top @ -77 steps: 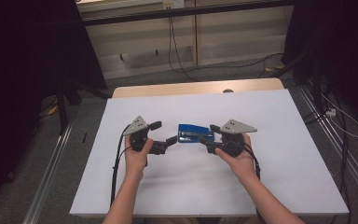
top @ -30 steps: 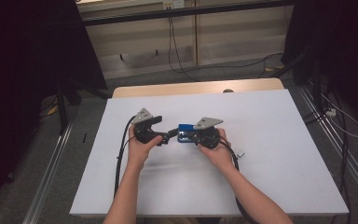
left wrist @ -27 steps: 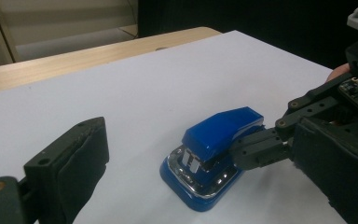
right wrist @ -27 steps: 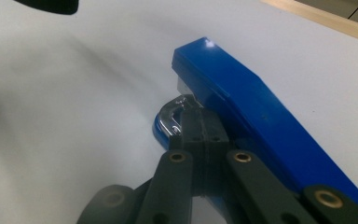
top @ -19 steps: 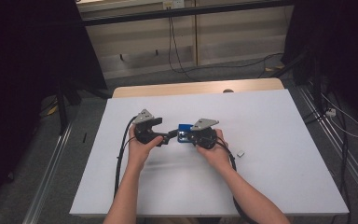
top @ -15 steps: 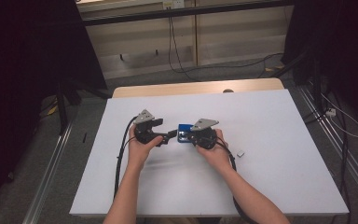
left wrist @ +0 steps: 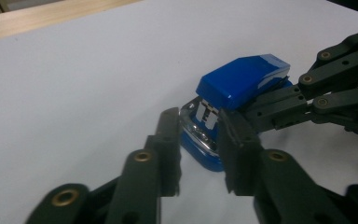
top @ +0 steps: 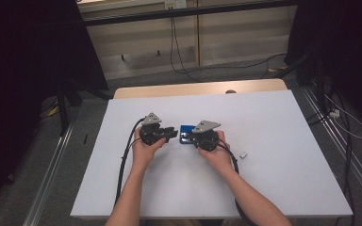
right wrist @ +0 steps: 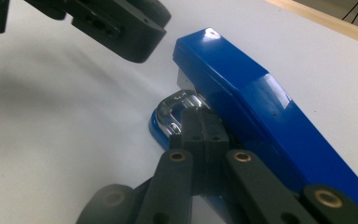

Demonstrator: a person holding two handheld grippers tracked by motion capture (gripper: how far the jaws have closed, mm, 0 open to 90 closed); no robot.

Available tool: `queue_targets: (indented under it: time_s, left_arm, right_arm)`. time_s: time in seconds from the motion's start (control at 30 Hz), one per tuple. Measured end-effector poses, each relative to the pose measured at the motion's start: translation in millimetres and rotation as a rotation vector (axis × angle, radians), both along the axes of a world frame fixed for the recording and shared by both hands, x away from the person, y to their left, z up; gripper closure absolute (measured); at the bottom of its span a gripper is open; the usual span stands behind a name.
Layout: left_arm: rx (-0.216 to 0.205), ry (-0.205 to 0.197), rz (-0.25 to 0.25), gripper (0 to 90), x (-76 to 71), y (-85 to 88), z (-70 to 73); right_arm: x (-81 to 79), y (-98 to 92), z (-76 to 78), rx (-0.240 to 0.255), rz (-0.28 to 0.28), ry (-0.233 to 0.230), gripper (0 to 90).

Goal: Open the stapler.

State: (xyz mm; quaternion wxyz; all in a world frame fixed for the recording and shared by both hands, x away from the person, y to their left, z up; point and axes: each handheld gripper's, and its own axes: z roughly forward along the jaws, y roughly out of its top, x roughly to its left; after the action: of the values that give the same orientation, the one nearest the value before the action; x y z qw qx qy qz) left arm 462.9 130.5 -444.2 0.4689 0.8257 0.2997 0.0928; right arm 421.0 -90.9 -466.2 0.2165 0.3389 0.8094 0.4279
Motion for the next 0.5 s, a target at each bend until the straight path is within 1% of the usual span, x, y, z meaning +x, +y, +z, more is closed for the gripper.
queue_targets:
  time_s: [0.03,0.1,0.23,0.3,0.33,0.47,0.5]
  left_arm:
    - [0.009,0.001,-0.004,78.9,0.3,-1.2,-0.8]
    - [0.005,0.016,-0.014,83.0,0.7,-3.9,-2.7]
    - [0.019,0.015,-0.031,89.7,1.9,-7.2,-5.4]
    - [0.038,0.017,-0.036,90.0,2.4,-8.9,-6.2]
    - [0.029,0.020,-0.038,90.0,2.4,-9.9,-6.8]
    - [0.033,0.016,-0.036,90.0,3.0,-11.9,-7.7]
    - [0.041,0.015,-0.034,90.0,3.3,-11.9,-7.5]
  right_arm:
    - [-0.2,0.2,0.0,-0.002,-0.001,-0.001,90.0]
    - [-0.3,-0.1,-0.4,0.004,-0.003,0.000,90.0]
    - [-0.5,0.0,-0.4,0.006,-0.006,0.002,90.0]
    - [-0.6,0.0,-0.3,0.007,-0.008,0.004,90.0]
    - [-0.8,0.0,-0.4,0.006,-0.008,0.003,90.0]
    - [-1.0,-0.1,-0.3,0.006,-0.009,0.004,90.0]
    - [-1.0,-0.2,-0.3,0.006,-0.009,0.004,90.0]
